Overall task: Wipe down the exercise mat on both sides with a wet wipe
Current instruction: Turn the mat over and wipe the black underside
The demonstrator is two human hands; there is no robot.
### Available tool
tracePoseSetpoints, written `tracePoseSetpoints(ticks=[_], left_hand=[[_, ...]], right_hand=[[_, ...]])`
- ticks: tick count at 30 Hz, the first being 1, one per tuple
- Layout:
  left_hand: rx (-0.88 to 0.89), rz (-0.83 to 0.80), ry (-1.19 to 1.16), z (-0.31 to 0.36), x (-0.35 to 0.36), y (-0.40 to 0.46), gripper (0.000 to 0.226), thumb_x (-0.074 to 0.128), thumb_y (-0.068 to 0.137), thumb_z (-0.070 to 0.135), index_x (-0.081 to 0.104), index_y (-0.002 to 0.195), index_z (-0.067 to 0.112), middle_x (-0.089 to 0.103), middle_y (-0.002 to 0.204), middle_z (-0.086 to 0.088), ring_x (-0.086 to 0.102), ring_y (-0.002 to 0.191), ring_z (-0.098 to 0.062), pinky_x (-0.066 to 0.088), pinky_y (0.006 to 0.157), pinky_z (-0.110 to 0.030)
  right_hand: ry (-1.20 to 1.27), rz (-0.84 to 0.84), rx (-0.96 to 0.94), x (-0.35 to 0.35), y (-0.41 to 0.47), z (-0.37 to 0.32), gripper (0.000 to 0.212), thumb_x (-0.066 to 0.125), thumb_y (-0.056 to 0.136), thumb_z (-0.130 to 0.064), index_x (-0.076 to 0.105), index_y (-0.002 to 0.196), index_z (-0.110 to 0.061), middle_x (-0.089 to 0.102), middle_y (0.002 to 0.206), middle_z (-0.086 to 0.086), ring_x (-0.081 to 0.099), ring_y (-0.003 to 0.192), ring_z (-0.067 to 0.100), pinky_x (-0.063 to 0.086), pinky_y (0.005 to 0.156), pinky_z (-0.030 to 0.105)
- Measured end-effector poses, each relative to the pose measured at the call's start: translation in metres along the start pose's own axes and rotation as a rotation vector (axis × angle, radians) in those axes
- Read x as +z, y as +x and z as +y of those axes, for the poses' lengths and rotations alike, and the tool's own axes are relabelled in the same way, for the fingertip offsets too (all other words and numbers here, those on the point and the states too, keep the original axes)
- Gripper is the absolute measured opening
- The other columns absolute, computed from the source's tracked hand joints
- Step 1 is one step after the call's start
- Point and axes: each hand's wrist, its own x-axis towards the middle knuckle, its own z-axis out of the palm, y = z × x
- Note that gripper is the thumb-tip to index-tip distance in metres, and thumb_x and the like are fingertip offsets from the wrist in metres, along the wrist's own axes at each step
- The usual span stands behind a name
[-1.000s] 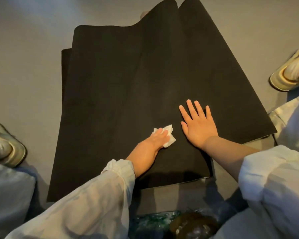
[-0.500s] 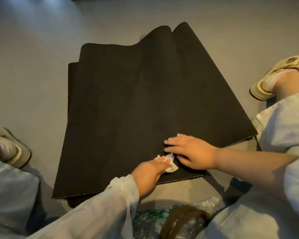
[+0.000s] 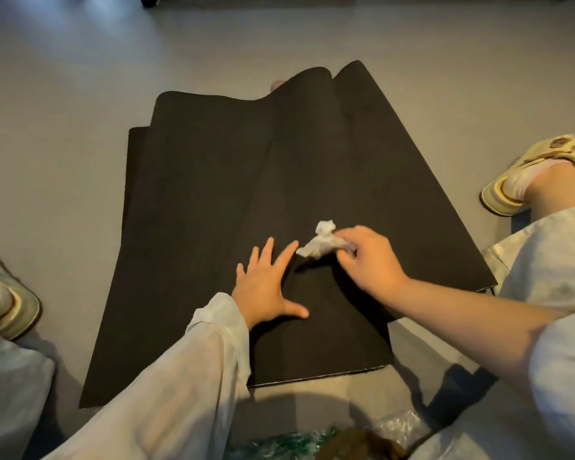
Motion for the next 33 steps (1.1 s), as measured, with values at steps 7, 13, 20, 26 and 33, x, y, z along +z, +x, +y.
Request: tracePoseSetpoints(ticks=[7,13,20,26,33], left_hand=[[-0.018,-0.266,0.252,-0.007,0.009,0.017,0.117,0.067,0.067,0.066,-0.017,0.144,0.043,-0.015,0.155,-0.015,-0.013,0.14,-0.044,0.006,0.11,-0.062],[-0.026,-0.334,0.251,-0.007,0.009,0.025,0.117,0.07,0.065,0.064,-0.014,0.145,0.042,-0.016,0.155,-0.016,-0.016,0.139,-0.046,0.006,0.109,-0.064],[-0.017,-0.385,0.259,-0.007,0.008,0.031,0.118,0.071,0.066,0.062,-0.014,0.145,0.041,-0.017,0.154,-0.017,-0.017,0.138,-0.048,0.007,0.108,-0.066],[-0.025,-0.417,0.231,-0.004,0.004,0.033,0.117,0.072,0.067,0.059,-0.013,0.145,0.041,-0.019,0.154,-0.017,-0.018,0.138,-0.047,0.005,0.108,-0.066],[-0.038,-0.421,0.25,-0.003,0.002,0.032,0.116,0.071,0.068,0.061,-0.013,0.146,0.04,-0.018,0.154,-0.018,-0.018,0.138,-0.047,0.005,0.108,-0.066]], right_hand=[[-0.177,0.143,0.071,-0.02,0.093,0.002,0.019,0.044,0.089,-0.013,0.061,0.095,-0.019,0.048,0.092,0.008,0.053,0.082,0.027,0.04,0.066,0.034],[-0.634,0.142,-0.074,-0.022,0.144,0.01,0.022,0.048,0.091,-0.018,0.057,0.109,-0.01,0.053,0.103,0.012,0.052,0.094,0.032,0.037,0.069,0.038],[-0.594,-0.147,-0.383,0.003,0.139,0.03,0.025,0.058,0.09,-0.022,0.059,0.106,-0.002,0.043,0.134,0.017,0.044,0.119,0.033,0.042,0.093,0.039],[-0.556,-0.224,-0.308,0.018,0.14,0.036,0.038,0.045,0.098,-0.018,0.048,0.134,-0.007,0.028,0.152,0.011,0.031,0.137,0.029,0.032,0.106,0.037],[-0.53,-0.301,-0.131,0.028,0.126,0.036,0.042,0.043,0.095,-0.001,0.044,0.137,-0.006,0.037,0.148,0.009,0.037,0.134,0.022,0.026,0.106,0.026]])
